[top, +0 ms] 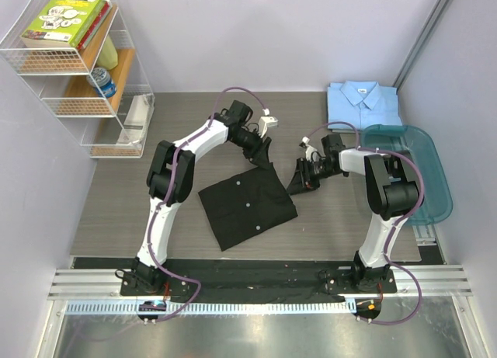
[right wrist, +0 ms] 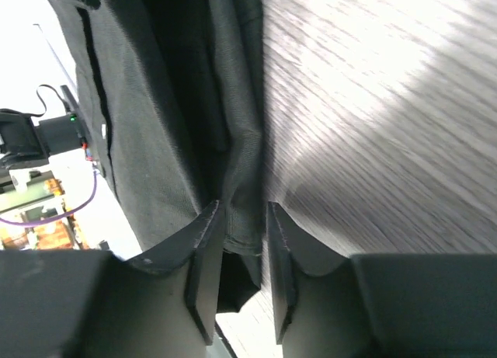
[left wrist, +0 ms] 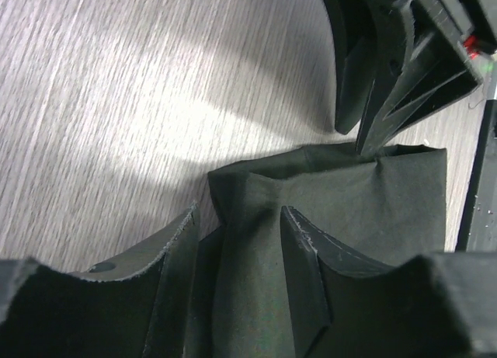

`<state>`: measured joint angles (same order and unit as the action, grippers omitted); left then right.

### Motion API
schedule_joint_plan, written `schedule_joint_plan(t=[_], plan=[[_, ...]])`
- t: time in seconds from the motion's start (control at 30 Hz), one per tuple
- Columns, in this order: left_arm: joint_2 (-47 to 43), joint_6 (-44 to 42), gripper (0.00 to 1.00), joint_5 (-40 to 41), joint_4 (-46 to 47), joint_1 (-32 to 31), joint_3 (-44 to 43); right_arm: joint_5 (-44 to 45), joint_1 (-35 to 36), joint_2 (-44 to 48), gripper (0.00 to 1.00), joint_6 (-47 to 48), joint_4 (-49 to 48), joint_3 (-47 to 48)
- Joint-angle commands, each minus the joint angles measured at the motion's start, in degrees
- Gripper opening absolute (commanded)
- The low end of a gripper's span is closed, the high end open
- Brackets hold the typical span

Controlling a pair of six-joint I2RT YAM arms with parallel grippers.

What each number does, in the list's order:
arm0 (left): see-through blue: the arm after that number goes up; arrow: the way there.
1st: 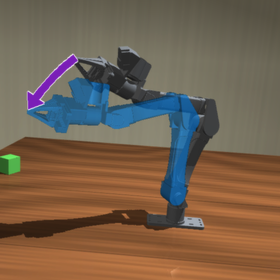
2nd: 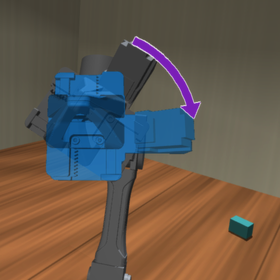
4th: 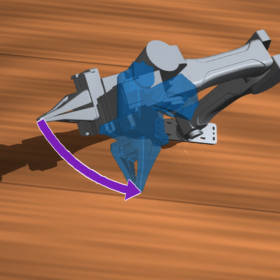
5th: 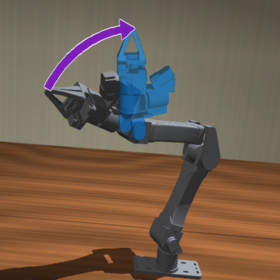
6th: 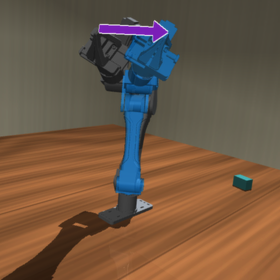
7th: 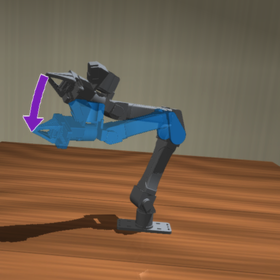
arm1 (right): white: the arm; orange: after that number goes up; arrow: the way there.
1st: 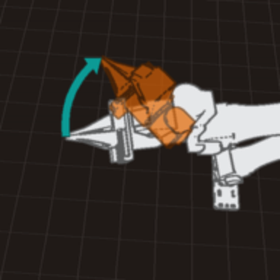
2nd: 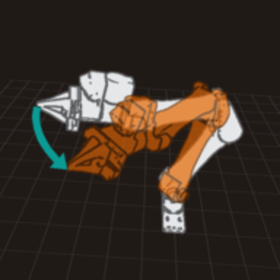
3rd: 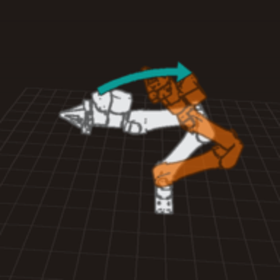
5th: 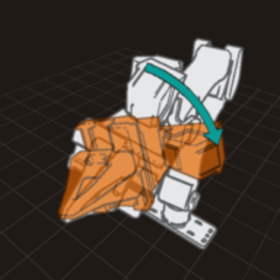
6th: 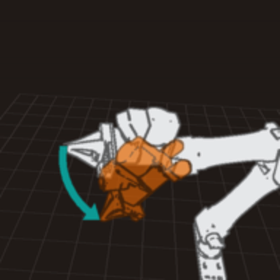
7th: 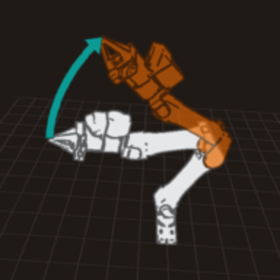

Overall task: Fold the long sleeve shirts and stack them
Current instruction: Neatly place the folded shirt into the bin

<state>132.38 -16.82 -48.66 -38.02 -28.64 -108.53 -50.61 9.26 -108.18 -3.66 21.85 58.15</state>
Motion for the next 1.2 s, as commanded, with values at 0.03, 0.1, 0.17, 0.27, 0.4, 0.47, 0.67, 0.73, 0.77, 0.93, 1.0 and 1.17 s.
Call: schedule_joint_plan(t=[0.03, 0.1, 0.17, 0.27, 0.4, 0.47, 0.67, 0.73, 0.77, 0.93, 1.0, 1.17], plan=[[-0.19, -0.06, 0.48, -2.49, 1.28, -0.10, -0.45, -0.47, 1.29, -0.72, 0.39, -1.17, -2.95, -0.84], [-0.36, -0.06, 0.48, -2.58, 1.46, -0.01, -0.37, 1.30, 1.29, -0.80, 0.42, -1.09, -4.18, -1.11], [-0.45, -0.23, 0.48, -2.40, 1.37, -0.01, -0.37, 2.79, 1.64, -0.98, 0.42, -1.17, -4.79, -1.02], [-0.36, -0.06, 0.47, -2.58, 1.37, -0.01, -0.45, 3.15, 3.13, -1.24, 0.31, -1.00, -4.71, -0.58], [-0.36, 0.56, 0.46, -1.96, 2.07, -0.01, -0.63, 2.27, 3.58, -0.63, 0.01, -0.74, -4.36, -0.49], [-0.45, 0.82, 0.44, -2.22, 2.25, 0.17, -0.63, 2.71, 3.58, 0.33, 0.01, 0.23, -3.05, -0.41], [-0.80, 0.03, 0.31, -2.40, 1.90, 0.17, -0.19, 1.74, 3.57, 3.58, 0.01, 1.29, -0.49, -0.58], [-1.24, 0.73, 0.23, -2.92, 2.51, 0.78, 0.16, 1.04, 3.58, 4.38, 0.01, 1.73, 0.56, -0.49], [-1.33, 0.82, 0.12, -2.84, 2.51, 0.78, 0.16, 0.95, 3.58, 4.82, 0.01, 1.99, 1.61, -0.58], [-2.47, 0.91, 0.00, -3.28, 3.13, 1.57, 1.30, 0.78, 3.58, 7.11, 0.01, 3.39, 3.99, -2.69], [-2.65, 1.43, 0.00, -3.10, 3.56, 1.92, 1.48, 0.60, 3.58, 6.76, 0.01, 4.97, 5.75, -2.95], [-3.44, 2.84, 0.00, -3.54, 5.85, 2.36, 3.23, 0.60, 3.58, 5.97, 0.01, 6.47, 6.63, -3.75]])
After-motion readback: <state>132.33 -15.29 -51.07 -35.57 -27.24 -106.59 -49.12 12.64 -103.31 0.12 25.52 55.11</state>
